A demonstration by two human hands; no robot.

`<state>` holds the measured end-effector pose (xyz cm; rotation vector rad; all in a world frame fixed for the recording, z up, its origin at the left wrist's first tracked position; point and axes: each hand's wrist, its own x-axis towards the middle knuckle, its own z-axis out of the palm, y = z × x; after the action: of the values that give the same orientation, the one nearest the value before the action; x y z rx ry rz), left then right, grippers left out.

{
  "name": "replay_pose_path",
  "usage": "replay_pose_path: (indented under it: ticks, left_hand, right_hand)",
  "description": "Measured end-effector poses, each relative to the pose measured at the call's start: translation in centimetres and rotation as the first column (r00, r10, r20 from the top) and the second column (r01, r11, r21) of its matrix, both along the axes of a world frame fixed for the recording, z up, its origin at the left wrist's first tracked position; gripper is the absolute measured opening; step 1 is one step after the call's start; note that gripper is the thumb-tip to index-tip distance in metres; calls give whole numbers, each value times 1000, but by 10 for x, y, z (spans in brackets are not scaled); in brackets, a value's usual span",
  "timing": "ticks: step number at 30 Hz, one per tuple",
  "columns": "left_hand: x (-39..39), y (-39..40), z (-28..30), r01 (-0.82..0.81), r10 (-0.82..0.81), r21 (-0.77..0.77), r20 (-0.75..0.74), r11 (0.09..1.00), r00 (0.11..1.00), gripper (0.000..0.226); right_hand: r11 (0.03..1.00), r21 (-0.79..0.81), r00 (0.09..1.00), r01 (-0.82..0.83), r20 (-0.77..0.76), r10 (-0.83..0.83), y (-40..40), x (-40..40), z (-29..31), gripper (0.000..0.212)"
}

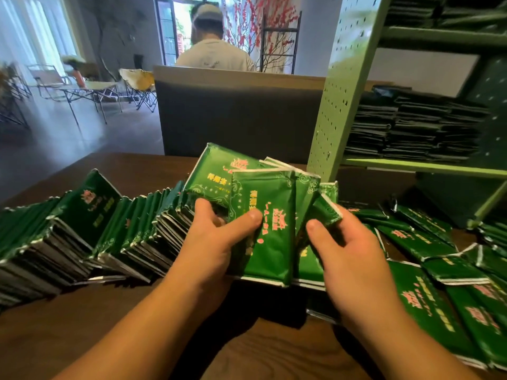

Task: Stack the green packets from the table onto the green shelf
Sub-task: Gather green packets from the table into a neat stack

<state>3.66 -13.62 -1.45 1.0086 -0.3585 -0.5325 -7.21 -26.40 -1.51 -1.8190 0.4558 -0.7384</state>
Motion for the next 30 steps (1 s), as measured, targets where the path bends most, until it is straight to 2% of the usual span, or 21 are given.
replay_pose_path:
  ticks: [1,4,6,8,11,13,15,18,19,22,25,27,30]
  left_hand:
    - [1,1,-2,25,-25,24,28,999,999,72]
    - [1,2,-5,100,-106,78,79,992,991,63]
    - [0,2,-7,137,-151,109,132,985,980,62]
    - [-2,2,-7,157,-189,167,200,973,961,63]
    - [-4,2,-9,115,-199,273,306,955,931,64]
    - [-5,3,-10,93,-199,308,332,947,922,63]
    - [-6,2,-10,50,-165,308,359,950,918,58]
    - [-9,-1,-10,-86,-34,268,414,960,910,47]
    - [-9,-3,-11,-120,4,251,417,960,909,43]
    - [-14,-4,-7,-152,57,222,383,963,922,36]
    - [-19,-4,2,-110,58,193,253,975,966,20]
    - [-20,1,1,-184,98,257,313,949,945,26]
    - [-10,0,-2,-427,288,325,398,844,871,36]
  right_hand:
    - [999,5,999,46,27,-46,-3,0,2,13]
    - [988,80,988,135,69,-141,-9,0,6,30]
    - [978,153,979,143,124,-162,-11,0,7,17]
    - [975,172,982,138,107,-158,-7,1,8,30]
    - [977,184,993,111,18,-116,0,1,7,27]
    - [982,168,995,91,-54,-83,4,-3,8,51]
    - [982,186,999,34,-41,-27,4,-9,11,71]
    - [990,108,994,-95,-50,101,8,-10,12,78]
    - [990,64,988,-126,-77,131,10,-9,11,78]
    - [987,-41,982,-154,-121,148,13,-3,1,46]
    - [993,-42,993,-114,-45,112,12,-3,-4,42]
    - [995,-8,995,-102,3,102,12,-3,-3,41]
    - [995,69,997,-72,34,70,8,-3,-2,39]
